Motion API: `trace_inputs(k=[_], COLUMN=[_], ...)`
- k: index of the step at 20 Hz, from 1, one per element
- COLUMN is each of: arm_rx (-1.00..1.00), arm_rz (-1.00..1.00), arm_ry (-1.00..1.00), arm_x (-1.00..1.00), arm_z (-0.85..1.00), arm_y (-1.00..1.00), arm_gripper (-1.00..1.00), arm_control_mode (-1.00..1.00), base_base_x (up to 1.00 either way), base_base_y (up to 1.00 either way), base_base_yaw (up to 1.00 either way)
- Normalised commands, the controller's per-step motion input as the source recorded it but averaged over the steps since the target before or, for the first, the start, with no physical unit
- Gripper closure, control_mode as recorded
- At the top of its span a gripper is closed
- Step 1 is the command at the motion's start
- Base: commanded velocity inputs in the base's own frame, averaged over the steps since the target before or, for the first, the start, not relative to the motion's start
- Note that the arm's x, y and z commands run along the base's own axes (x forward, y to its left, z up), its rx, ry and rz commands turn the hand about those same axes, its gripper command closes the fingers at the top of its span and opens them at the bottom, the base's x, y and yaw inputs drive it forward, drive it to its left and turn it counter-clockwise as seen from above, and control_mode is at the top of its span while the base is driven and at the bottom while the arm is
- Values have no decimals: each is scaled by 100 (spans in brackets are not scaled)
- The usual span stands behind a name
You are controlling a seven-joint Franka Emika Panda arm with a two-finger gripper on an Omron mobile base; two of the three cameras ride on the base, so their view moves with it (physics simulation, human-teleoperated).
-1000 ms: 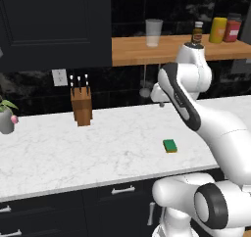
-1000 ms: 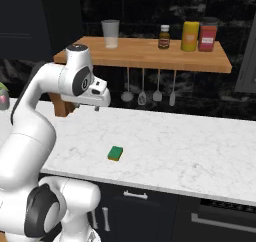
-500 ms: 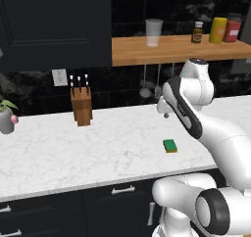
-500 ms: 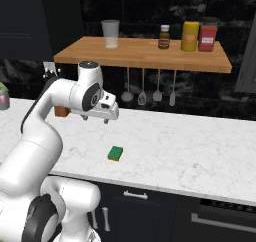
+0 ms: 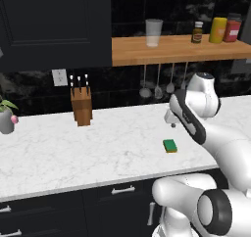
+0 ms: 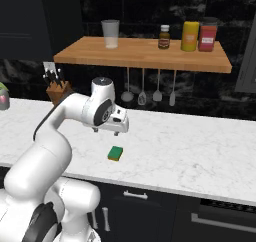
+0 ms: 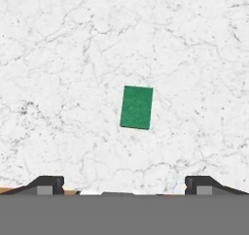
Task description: Pick up the sponge from the counter and clean the cutting board by briefly scrubbing or pressing down on the cutting board. Once finished, release the sponge.
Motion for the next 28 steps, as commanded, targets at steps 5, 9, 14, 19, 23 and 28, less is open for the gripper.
trace_inputs(k=[5,9,14,19,23,28], arm_rx=[0,0,0,0,0,0], arm_rz=[0,0,0,0,0,0], arm_ry=[6,6,3,0,1,0], arm_x=[18,23,13,9,11,9], arm_z=[-43,-43,-36,-29,-33,-28], arm_y=[-6,0,0,0,0,0], arm_gripper=[-100,-100,-100,-100,-100,-100], arm_control_mode=[-100,-100,-100,-100,-100,-100], base_base_x=[0,0,0,0,0,0], base_base_y=[0,0,0,0,0,0], base_base_yaw=[0,0,0,0,0,0])
